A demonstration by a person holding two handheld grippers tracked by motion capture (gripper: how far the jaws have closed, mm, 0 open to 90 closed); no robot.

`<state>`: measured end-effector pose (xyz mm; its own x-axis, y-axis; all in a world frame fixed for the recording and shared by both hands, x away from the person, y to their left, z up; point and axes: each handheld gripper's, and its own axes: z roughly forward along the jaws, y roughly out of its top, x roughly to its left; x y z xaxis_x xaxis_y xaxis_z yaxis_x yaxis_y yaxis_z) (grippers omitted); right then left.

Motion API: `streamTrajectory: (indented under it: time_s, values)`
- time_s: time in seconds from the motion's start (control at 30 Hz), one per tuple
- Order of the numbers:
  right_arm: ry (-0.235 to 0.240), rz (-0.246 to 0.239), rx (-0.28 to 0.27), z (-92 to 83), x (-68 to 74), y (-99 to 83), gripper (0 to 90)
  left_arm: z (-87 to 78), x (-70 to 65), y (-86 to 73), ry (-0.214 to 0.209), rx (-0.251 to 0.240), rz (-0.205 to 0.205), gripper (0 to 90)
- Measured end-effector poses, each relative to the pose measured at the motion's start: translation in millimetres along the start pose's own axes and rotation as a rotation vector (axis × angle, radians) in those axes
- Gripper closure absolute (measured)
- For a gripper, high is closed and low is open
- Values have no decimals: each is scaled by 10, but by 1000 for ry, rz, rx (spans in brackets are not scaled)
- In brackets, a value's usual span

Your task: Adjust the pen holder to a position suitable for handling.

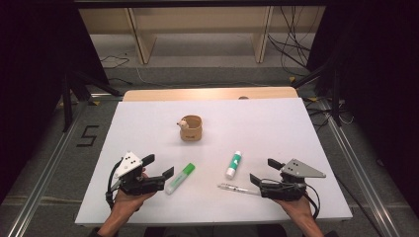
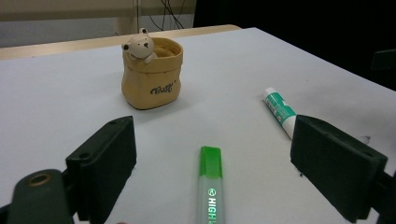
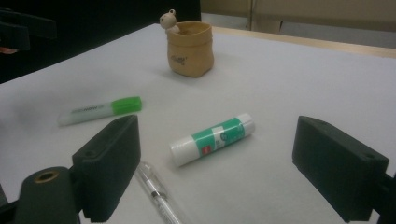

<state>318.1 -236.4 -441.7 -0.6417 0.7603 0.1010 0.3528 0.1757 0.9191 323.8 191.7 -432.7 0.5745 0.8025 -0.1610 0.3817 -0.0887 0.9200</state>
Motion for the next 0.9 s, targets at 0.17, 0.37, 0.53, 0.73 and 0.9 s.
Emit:
streamTrajectory:
  time_s: [0.17, 0.37, 0.53, 0.73, 0.9]
  values:
    - [-8, 2, -6, -9, -5, 3, 162, 3, 4, 3, 2, -1, 3, 137]
    - [-11, 3, -8, -10, -4, 3, 162, 10, 3, 9, 3, 0, 4, 138]
    - [-14, 2, -12, -14, -6, 3, 163, 24, -1, 20, 7, 3, 3, 139]
    - [-21, 5, -13, -10, -11, 2, 163, 58, 72, 74, 50, 1, -21, 139]
    - [-27, 9, -17, -12, -14, 3, 164, 127, 154, 143, 85, 12, -19, 148]
